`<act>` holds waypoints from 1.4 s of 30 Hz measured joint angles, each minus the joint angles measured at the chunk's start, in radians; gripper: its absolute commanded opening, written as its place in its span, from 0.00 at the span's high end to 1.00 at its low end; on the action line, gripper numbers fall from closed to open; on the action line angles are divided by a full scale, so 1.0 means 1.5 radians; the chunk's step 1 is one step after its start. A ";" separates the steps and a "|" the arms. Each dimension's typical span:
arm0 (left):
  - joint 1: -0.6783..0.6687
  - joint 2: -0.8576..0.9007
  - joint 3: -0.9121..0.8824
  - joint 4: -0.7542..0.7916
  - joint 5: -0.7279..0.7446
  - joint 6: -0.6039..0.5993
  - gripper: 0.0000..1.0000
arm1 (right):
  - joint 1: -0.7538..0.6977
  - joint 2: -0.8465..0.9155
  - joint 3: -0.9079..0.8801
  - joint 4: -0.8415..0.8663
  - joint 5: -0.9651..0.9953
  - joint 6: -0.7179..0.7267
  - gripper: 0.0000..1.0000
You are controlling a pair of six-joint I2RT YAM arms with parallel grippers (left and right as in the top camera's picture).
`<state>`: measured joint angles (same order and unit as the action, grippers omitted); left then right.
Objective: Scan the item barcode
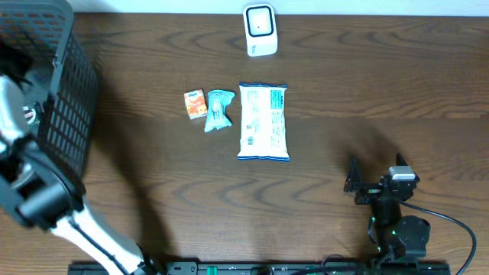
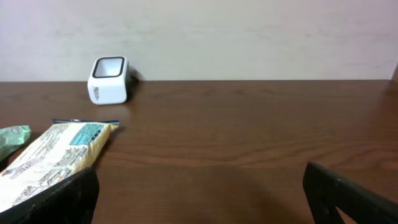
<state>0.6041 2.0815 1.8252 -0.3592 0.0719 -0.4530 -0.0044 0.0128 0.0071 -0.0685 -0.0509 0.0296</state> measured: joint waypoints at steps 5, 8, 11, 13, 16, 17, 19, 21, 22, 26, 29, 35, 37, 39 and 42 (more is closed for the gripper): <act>0.000 -0.229 0.004 -0.056 0.066 -0.076 0.93 | 0.000 0.000 0.000 0.000 0.000 0.000 0.01; -0.006 -0.330 0.011 -0.112 0.164 -0.091 0.93 | 0.000 0.000 0.000 0.000 0.000 0.000 0.01; -0.042 -0.377 0.015 -0.200 0.228 -0.097 0.93 | 0.000 0.000 0.000 0.000 0.000 0.000 0.01; -0.077 -0.384 0.015 -0.256 0.249 -0.094 0.93 | 0.000 0.000 0.000 0.000 0.000 0.000 0.01; -0.166 -0.378 0.007 -0.335 0.261 -0.083 0.93 | 0.000 0.000 0.000 0.000 0.000 0.000 0.01; -0.198 -0.374 -0.001 -0.356 0.257 -0.082 0.93 | 0.000 0.000 0.000 0.000 0.000 0.000 0.01; -0.267 -0.361 -0.017 -0.413 0.224 -0.079 0.93 | 0.000 0.000 0.000 0.000 0.000 0.000 0.01; -0.337 -0.342 -0.043 -0.452 0.170 -0.081 0.93 | 0.000 0.000 0.000 0.000 0.000 0.000 0.01; -0.374 -0.335 -0.070 -0.463 0.117 -0.100 0.93 | 0.000 0.000 0.000 0.000 0.000 0.000 0.01; -0.458 -0.330 -0.160 -0.460 0.009 -0.221 0.93 | 0.000 0.000 0.000 0.000 0.000 0.000 0.01; -0.483 -0.326 -0.243 -0.414 -0.060 -0.311 0.93 | 0.000 0.000 0.000 0.000 0.000 0.000 0.01; -0.496 -0.317 -0.362 -0.295 -0.098 -0.384 0.92 | 0.000 0.000 0.000 0.000 0.000 0.000 0.01; -0.504 -0.300 -0.397 -0.240 -0.092 -0.417 0.92 | 0.000 0.000 0.000 0.000 0.000 0.000 0.01; -0.515 -0.275 -0.411 -0.201 -0.077 -0.432 0.92 | 0.000 0.000 0.000 0.000 0.000 0.000 0.01; -0.545 -0.222 -0.413 -0.159 -0.056 -0.442 0.92 | 0.000 0.000 0.000 0.000 0.000 0.000 0.01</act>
<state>-0.2134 1.7485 1.2057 -0.5980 -0.0128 -1.1156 -0.0044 0.0128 0.0071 -0.0685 -0.0509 0.0296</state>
